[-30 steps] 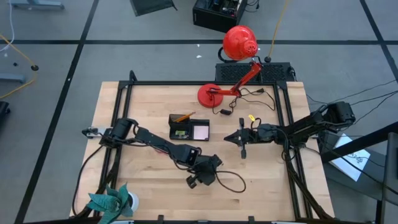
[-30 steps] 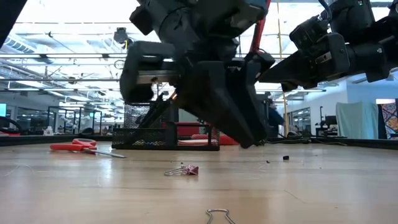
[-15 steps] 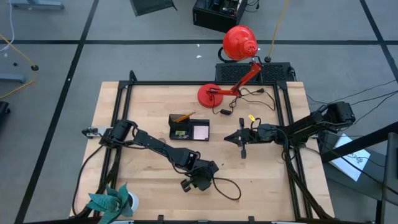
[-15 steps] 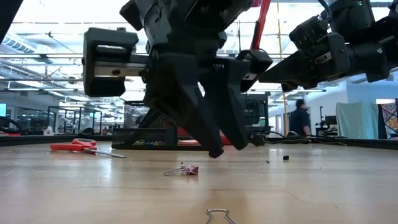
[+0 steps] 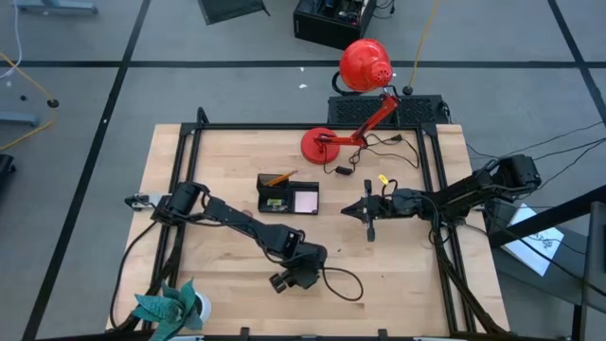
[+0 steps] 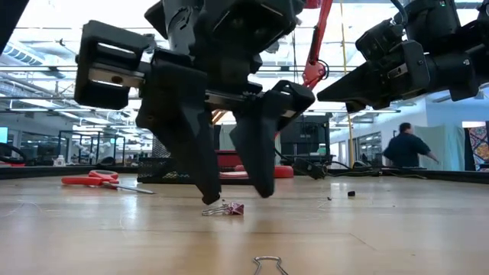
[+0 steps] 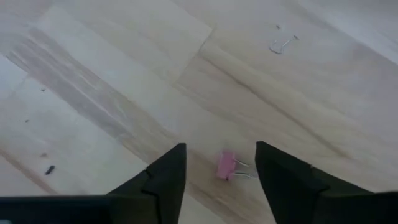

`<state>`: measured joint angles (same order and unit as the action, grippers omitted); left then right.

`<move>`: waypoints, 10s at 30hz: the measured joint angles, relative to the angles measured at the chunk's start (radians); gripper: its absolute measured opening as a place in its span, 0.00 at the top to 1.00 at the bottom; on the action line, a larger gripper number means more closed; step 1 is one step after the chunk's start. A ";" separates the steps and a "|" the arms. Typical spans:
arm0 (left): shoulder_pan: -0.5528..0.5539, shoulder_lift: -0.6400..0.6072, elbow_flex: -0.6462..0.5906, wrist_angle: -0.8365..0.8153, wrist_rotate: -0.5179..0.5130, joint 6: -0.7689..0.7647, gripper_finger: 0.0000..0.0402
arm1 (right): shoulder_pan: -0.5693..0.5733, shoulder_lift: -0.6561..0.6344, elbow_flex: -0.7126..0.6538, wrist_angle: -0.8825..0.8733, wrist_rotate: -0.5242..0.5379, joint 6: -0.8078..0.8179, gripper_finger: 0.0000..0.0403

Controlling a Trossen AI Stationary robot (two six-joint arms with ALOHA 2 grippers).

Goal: Pick and place office supplies into organizer
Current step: Put the pink binder clip into the mesh desk organizer

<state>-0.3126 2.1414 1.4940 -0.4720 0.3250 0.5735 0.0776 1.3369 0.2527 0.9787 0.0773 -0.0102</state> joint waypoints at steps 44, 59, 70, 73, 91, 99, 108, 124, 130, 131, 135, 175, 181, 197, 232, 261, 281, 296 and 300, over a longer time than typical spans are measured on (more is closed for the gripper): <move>0.003 -0.001 -0.060 0.063 0.014 0.057 0.82 | 0.000 0.000 0.000 -0.004 0.003 0.003 0.99; -0.002 -0.001 -0.060 0.089 -0.013 0.146 0.99 | 0.000 0.000 0.000 -0.004 0.003 0.003 0.99; -0.008 -0.048 -0.064 0.063 -0.139 0.148 0.99 | 0.000 0.000 0.000 -0.004 0.003 0.003 0.99; -0.011 -0.097 -0.061 0.038 -0.190 0.152 0.99 | 0.000 0.000 -0.001 -0.004 0.003 0.003 0.99; 0.010 -0.322 -0.160 -0.091 -0.281 -0.054 0.99 | 0.052 0.021 -0.001 -0.038 -0.124 0.117 0.99; 0.034 -0.575 -0.527 0.312 -0.350 -0.170 0.99 | 0.257 0.196 0.071 -0.042 -0.050 0.189 0.92; -0.024 -0.859 -0.870 0.701 -0.600 -0.262 0.99 | 0.285 0.372 0.279 -0.114 -0.003 0.179 0.62; -0.104 -1.108 -1.084 0.810 -0.737 -0.300 0.97 | 0.284 0.672 0.539 -0.202 -0.130 0.182 0.51; -0.133 -1.109 -1.085 0.818 -0.737 -0.294 0.96 | 0.289 0.709 0.598 -0.238 -0.157 0.170 0.51; -0.135 -1.110 -1.085 0.821 -0.737 -0.294 0.97 | 0.289 0.707 0.598 -0.252 -0.157 0.171 0.51; -0.135 -1.109 -1.085 0.820 -0.737 -0.287 0.99 | 0.288 0.707 0.587 -0.269 -0.140 0.163 0.51; -0.134 -1.109 -1.085 0.814 -0.736 -0.289 0.94 | 0.261 0.744 0.584 -0.328 -0.178 0.102 0.69; -0.134 -1.109 -1.085 0.814 -0.736 -0.291 0.94 | 0.266 0.738 0.584 -0.371 -0.174 0.030 0.68; -0.134 -1.109 -1.084 0.803 -0.736 -0.302 0.94 | 0.278 0.670 0.583 -0.537 -0.114 0.009 0.55; -0.134 -1.109 -1.084 0.811 -0.736 -0.307 0.94 | 0.289 0.706 0.583 -0.365 -0.082 0.013 0.54; -0.134 -1.109 -1.084 0.807 -0.735 -0.310 0.94 | 0.276 0.742 0.523 -0.224 -0.099 0.111 0.67; -0.134 -1.109 -1.084 0.804 -0.736 -0.308 0.94 | 0.285 0.646 0.514 -0.248 -0.030 -0.036 0.85; -0.134 -1.109 -1.084 0.807 -0.736 -0.289 0.94 | 0.205 0.522 0.708 -0.435 0.094 -0.238 0.85; -0.135 -1.109 -1.084 0.823 -0.737 -0.250 0.94 | 0.141 0.558 0.787 -0.536 0.080 -0.246 0.84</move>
<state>-0.4476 1.0328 0.4103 0.3505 -0.4118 0.3231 0.2183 1.8946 1.0400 0.4425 0.1572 -0.2558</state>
